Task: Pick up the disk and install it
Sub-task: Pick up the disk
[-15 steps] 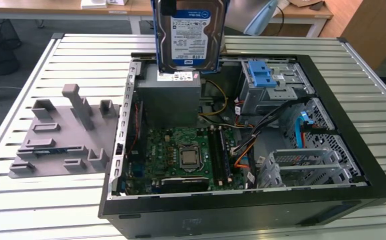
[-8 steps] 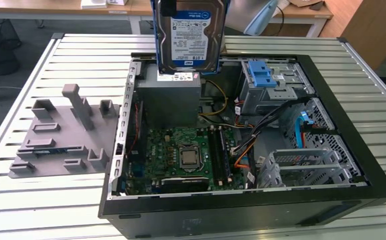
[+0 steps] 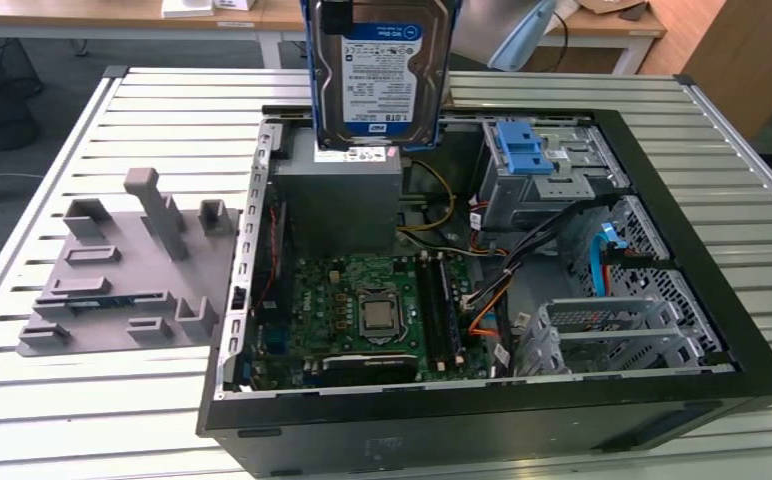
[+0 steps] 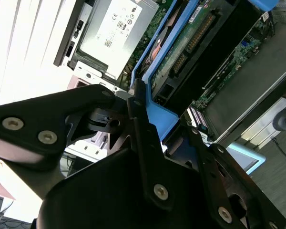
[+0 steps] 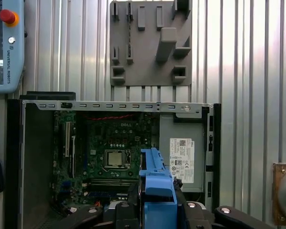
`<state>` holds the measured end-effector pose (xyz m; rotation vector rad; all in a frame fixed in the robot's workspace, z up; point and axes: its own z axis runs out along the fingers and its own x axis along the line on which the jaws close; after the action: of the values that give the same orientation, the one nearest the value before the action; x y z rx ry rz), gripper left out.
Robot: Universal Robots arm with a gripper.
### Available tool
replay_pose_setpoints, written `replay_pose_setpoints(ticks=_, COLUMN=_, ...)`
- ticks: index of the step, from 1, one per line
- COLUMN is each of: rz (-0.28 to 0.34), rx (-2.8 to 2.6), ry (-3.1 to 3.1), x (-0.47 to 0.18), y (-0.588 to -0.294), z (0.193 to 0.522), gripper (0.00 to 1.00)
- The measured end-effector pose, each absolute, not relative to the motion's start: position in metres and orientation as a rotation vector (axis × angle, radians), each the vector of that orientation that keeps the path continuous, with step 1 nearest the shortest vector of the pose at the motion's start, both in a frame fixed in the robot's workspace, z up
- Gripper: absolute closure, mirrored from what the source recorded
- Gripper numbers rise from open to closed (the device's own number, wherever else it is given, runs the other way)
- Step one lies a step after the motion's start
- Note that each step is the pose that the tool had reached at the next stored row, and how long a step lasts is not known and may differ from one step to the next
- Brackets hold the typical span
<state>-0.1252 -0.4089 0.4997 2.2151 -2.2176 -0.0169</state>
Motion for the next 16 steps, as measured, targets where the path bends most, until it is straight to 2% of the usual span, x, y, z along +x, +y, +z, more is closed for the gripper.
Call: replay_pose_setpoints(ticks=16, rz=-0.017, rx=2.215, ry=-2.218, x=-0.1252, y=-0.4160, z=0.4997, gripper=0.64)
